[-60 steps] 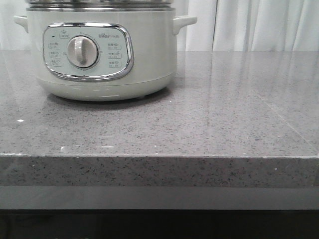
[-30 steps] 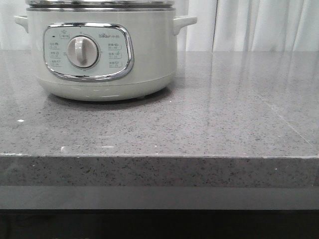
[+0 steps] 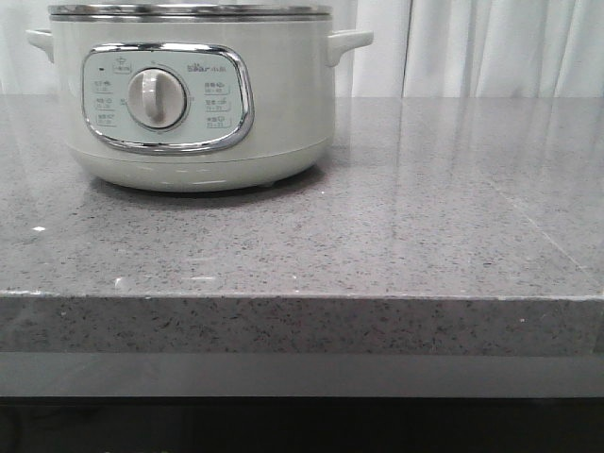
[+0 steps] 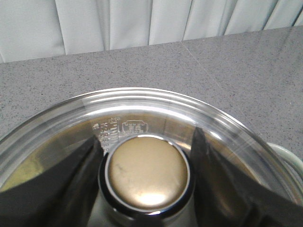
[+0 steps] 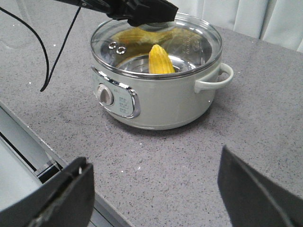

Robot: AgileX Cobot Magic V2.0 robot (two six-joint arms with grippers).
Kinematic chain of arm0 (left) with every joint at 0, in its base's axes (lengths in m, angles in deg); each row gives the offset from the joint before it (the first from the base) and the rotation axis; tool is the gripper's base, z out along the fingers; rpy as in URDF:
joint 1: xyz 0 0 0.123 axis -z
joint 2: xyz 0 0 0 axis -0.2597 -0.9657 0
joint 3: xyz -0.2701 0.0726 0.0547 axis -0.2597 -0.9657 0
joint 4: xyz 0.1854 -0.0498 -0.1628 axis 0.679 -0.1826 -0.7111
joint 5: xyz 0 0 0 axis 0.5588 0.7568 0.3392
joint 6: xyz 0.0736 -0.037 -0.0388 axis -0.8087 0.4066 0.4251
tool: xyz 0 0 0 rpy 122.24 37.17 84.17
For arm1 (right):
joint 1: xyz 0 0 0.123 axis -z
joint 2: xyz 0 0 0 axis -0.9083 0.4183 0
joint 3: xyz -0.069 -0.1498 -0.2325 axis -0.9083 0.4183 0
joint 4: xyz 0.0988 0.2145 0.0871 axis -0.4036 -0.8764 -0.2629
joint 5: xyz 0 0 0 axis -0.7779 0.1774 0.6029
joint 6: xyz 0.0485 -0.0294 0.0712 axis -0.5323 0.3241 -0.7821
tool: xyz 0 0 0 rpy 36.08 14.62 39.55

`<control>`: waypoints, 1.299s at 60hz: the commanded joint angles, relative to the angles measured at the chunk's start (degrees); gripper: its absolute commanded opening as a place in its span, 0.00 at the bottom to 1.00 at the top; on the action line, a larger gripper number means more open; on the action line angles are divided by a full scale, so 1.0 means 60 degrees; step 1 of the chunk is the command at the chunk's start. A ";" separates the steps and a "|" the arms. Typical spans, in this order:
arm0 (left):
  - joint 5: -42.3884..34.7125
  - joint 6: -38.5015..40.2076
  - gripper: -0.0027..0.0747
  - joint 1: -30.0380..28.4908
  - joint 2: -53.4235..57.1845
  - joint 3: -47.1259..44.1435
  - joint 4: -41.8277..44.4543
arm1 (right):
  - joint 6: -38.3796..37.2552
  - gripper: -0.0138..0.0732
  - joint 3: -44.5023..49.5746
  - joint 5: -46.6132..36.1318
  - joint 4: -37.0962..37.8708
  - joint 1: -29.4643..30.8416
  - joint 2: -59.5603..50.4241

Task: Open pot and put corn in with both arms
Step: 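Lower the glass lid back onto the cooker with the left gripper, then release the lid knob and raise the left gripper away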

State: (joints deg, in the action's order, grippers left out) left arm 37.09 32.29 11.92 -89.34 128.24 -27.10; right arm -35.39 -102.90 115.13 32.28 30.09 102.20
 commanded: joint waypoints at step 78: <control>0.2741 -0.0021 0.67 0.0076 1.0043 -0.5909 0.0361 | 0.0051 0.80 -0.0205 -0.0753 -0.0054 0.0020 0.0016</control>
State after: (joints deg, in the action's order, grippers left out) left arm 58.82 32.19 11.92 -29.17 91.49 -24.52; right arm -35.39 -102.90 115.13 32.28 30.09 102.20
